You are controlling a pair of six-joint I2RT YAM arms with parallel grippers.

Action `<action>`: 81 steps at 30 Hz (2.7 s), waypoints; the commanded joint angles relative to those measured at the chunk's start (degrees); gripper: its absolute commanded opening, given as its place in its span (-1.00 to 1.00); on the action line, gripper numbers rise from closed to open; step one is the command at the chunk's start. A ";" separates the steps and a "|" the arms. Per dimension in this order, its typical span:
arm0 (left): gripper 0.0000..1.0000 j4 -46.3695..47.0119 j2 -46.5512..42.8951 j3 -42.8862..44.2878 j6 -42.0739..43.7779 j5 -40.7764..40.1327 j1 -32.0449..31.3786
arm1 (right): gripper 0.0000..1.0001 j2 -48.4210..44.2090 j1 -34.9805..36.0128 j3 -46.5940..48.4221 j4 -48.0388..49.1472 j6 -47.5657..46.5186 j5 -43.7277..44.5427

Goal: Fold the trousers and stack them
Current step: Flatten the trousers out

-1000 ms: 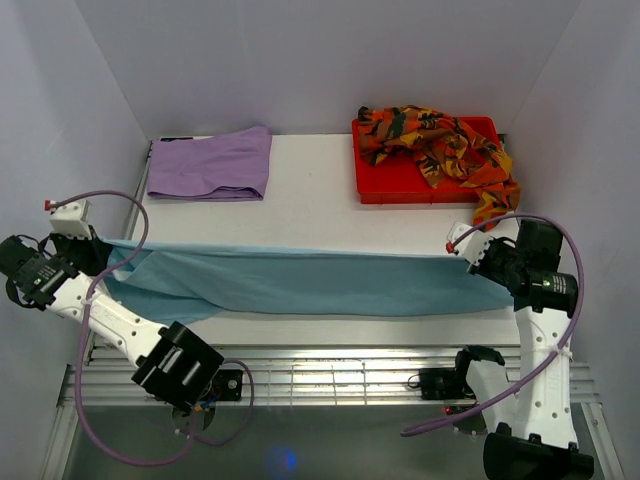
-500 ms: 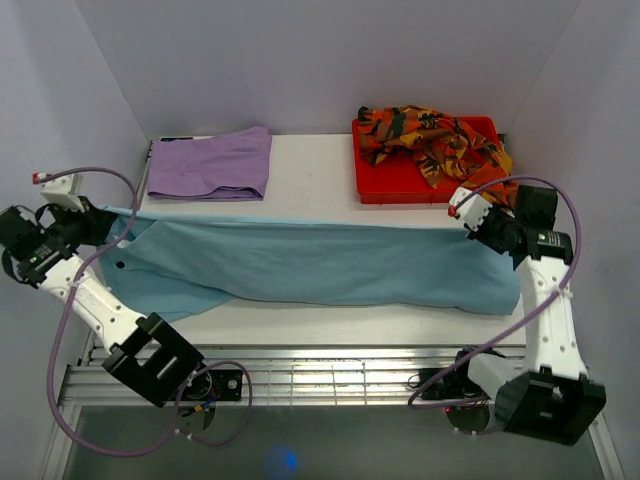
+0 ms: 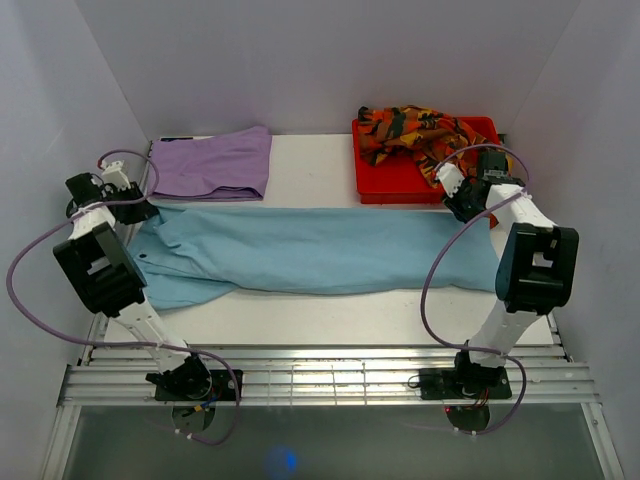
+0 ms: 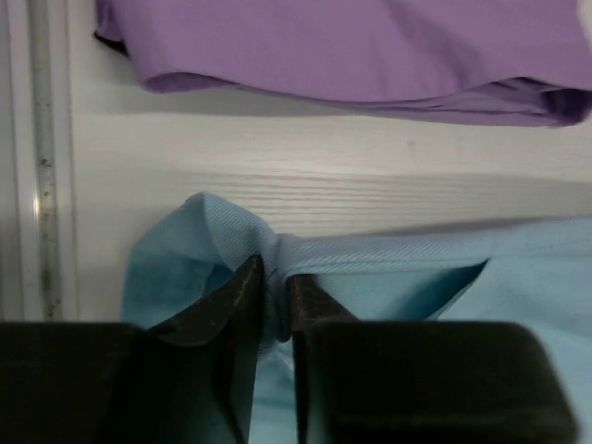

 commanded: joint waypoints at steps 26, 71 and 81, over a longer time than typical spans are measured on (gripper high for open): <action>0.87 -47.67 -31.57 -24.57 63.92 -11.97 4.12 | 0.66 -27.68 -0.62 -20.60 -24.25 -13.88 -4.20; -0.82 -31.74 -27.69 -34.44 68.05 -15.85 -4.41 | -0.85 -15.81 4.49 -7.80 -16.74 -8.07 -0.50; -1.00 -50.04 -25.51 -22.30 87.65 -14.17 3.15 | -0.85 -2.46 3.79 9.17 -18.77 -0.61 -0.77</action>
